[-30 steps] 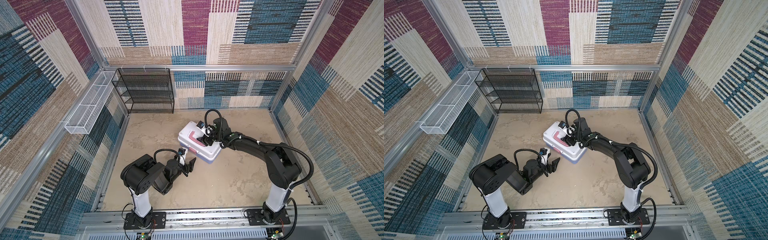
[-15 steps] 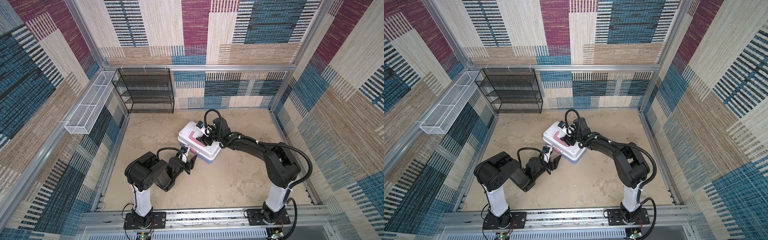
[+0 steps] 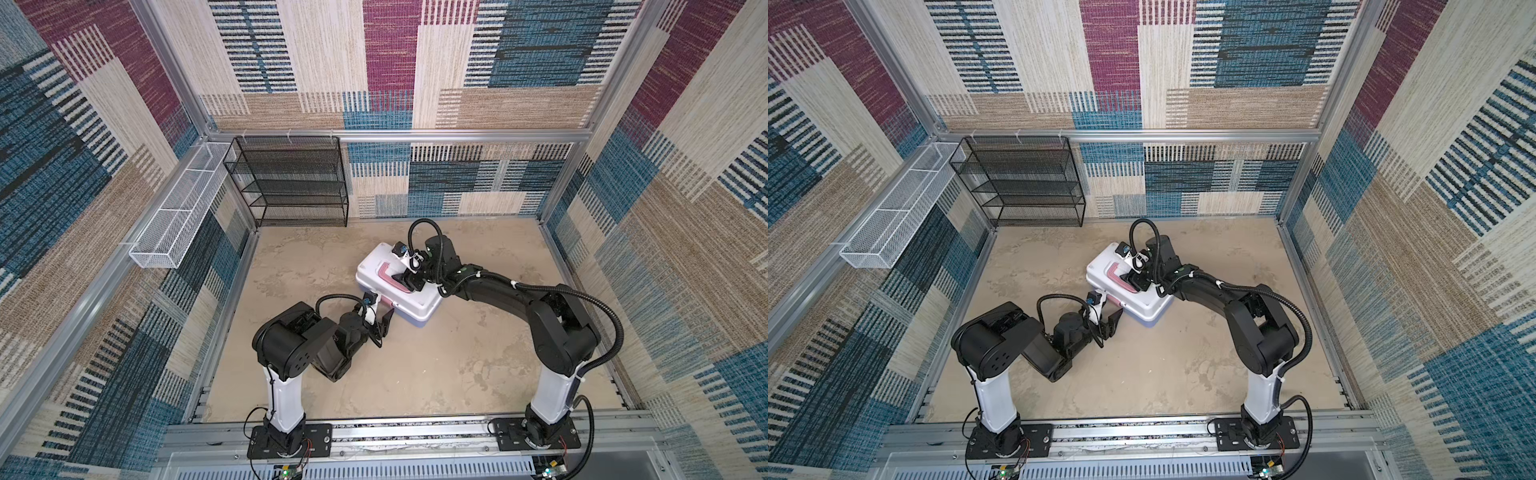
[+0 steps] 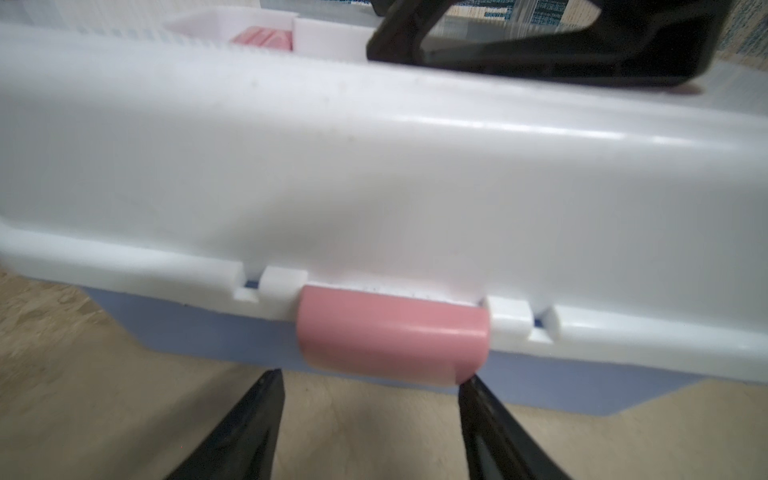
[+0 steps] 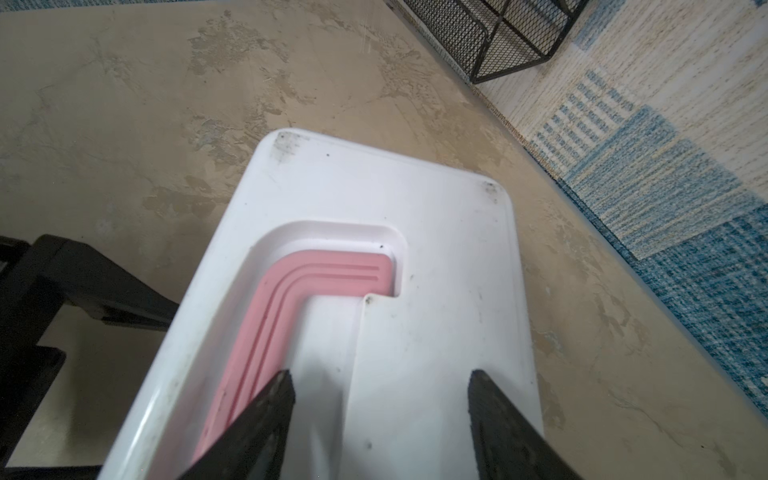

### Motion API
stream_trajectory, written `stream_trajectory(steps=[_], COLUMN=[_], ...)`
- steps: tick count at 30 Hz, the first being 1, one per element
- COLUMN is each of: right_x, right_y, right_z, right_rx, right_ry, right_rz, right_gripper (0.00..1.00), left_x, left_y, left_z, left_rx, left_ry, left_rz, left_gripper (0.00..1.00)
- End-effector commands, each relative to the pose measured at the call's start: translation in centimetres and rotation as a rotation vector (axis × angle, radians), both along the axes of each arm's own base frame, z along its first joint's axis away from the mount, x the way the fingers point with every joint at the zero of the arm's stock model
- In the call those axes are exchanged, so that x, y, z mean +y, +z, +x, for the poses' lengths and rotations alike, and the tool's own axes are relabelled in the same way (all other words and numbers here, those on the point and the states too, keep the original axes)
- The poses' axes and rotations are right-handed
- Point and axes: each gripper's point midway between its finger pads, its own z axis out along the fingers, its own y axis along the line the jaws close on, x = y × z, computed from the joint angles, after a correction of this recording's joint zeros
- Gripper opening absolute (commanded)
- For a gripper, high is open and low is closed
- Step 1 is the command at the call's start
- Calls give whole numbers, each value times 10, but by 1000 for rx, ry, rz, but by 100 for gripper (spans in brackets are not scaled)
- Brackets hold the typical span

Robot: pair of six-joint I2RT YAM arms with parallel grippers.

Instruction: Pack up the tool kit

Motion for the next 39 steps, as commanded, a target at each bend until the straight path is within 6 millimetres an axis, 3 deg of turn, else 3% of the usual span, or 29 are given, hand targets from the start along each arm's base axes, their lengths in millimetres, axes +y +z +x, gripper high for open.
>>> stream_trajectory(steps=[1, 26, 39], right_x=[-42, -48, -48], right_y=[-83, -88, -88], right_z=[-58, -61, -61], right_rx=[335, 345, 344], right_ry=[-22, -42, -44], right_rz=[-250, -266, -263], right_gripper=[68, 67, 67], left_x=[-1, -4, -7], left_y=[13, 17, 18], left_z=[6, 6, 4], left_rx=[-60, -72, -47], left_ry=[7, -7, -25], left_rz=[-5, -5, 12], left_gripper=[68, 62, 52])
